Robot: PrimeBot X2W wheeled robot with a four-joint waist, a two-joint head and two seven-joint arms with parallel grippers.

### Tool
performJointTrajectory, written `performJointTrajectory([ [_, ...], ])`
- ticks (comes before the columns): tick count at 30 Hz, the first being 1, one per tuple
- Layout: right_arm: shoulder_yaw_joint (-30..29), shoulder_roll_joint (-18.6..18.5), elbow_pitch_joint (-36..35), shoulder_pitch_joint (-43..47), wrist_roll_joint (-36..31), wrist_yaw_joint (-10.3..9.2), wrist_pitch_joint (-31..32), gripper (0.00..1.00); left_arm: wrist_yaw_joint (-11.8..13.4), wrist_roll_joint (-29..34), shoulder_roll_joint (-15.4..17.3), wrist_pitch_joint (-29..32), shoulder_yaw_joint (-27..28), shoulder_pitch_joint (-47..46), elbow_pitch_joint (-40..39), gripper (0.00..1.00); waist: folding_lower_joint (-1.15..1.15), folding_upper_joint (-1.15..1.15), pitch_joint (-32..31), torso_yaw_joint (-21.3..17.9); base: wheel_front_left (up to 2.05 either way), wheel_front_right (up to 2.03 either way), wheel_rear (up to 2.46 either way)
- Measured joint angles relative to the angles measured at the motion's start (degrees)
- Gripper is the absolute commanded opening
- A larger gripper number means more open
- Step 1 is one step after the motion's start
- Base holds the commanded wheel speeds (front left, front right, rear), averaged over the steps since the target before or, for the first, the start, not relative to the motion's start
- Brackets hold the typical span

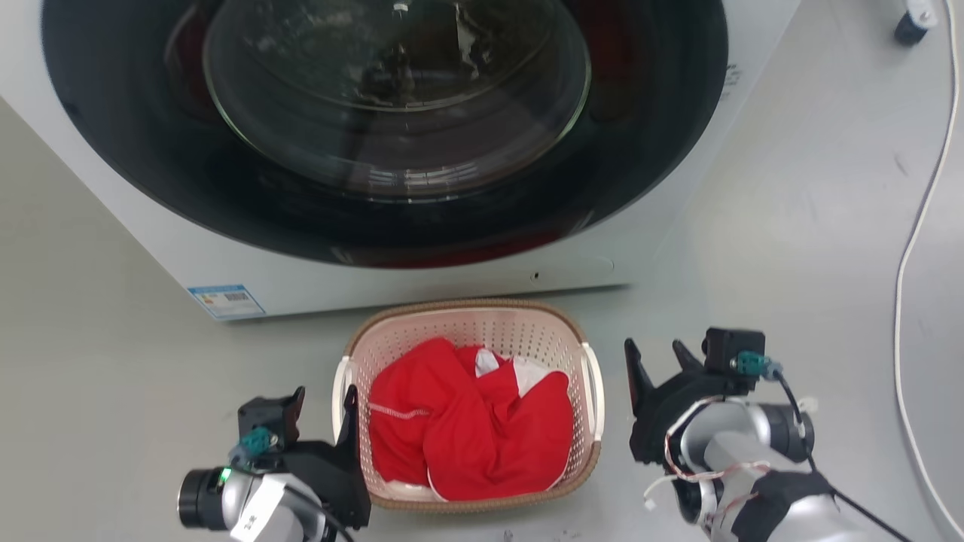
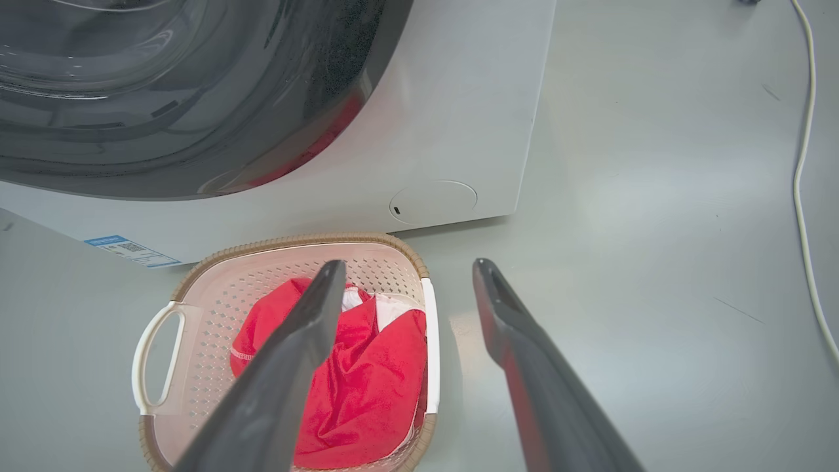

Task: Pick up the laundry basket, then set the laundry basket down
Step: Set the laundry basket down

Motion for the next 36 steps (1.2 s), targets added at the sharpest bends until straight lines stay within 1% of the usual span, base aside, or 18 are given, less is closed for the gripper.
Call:
performJointTrajectory([
  [3, -1.68, -0.02, -2.14, 3.46, -1.67, 0.00, 0.00, 1.00, 0.07, 1.65, 0.71, 0.00, 1.45, 3.84, -3.59, 1.00, 0.00, 0.00, -2.57, 0.11, 0.00, 0.00, 0.00],
  [8, -5.00, -0.45, -5.67, 9.74, -4.44, 0.00, 0.00, 1.00, 0.51, 3.52, 0.97, 0.00, 3.59, 10.65, -9.57, 1.00, 0.00, 0.00, -6.84, 0.33, 0.00, 0.00, 0.00],
  [9, -5.00, -0.45, -5.67, 9.74, -4.44, 0.00, 0.00, 1.00, 0.51, 3.52, 0.97, 0.00, 3.59, 10.65, -9.57, 1.00, 0.00, 0.00, -6.84, 0.33, 0.00, 0.00, 0.00],
  [10, -6.53, -0.82, -7.05, 12.48, -5.93, 0.00, 0.00, 1.00, 0.52, 4.63, 1.23, 0.00, 4.42, 13.60, -11.87, 1.00, 0.00, 0.00, -8.56, 0.42, 0.00, 0.00, 0.00],
  [11, -6.53, -0.82, -7.05, 12.48, -5.93, 0.00, 0.00, 1.00, 0.52, 4.63, 1.23, 0.00, 4.42, 13.60, -11.87, 1.00, 0.00, 0.00, -8.56, 0.42, 0.00, 0.00, 0.00],
  [13, -8.08, -1.14, -8.51, 15.33, -7.16, 0.00, 0.00, 1.00, 0.53, 5.84, 1.54, 0.00, 5.32, 16.57, -14.12, 1.00, 0.00, 0.00, -10.29, 0.51, 0.00, 0.00, 0.00],
  [17, -11.39, -1.75, -11.81, 20.98, -10.25, 0.00, 0.00, 1.00, 0.55, 7.68, 1.93, 0.00, 8.40, 22.74, -17.70, 1.00, 0.00, 0.00, -13.72, 0.59, 0.00, 0.00, 0.00],
  [22, -16.17, -2.68, -17.13, 28.12, -14.64, 0.00, 0.00, 1.00, 0.55, 11.03, 1.80, 0.00, 12.25, 30.08, -23.35, 1.00, 0.00, 0.00, -17.70, 0.56, 0.00, 0.00, 0.00],
  [27, -21.11, -2.85, -23.46, 33.30, -19.84, 0.00, 0.00, 1.00, 0.56, 14.37, 1.20, 0.00, 15.89, 34.57, -29.25, 1.00, 0.00, 0.00, -20.47, 0.33, 0.00, 0.00, 0.00],
  [36, -29.40, -2.80, -36.09, 40.68, -29.64, 0.00, 0.00, 1.00, 0.56, 19.56, -0.37, 0.00, 19.82, 39.91, -38.52, 1.00, 0.01, 0.01, -21.91, -0.66, 0.00, 0.00, 0.00],
])
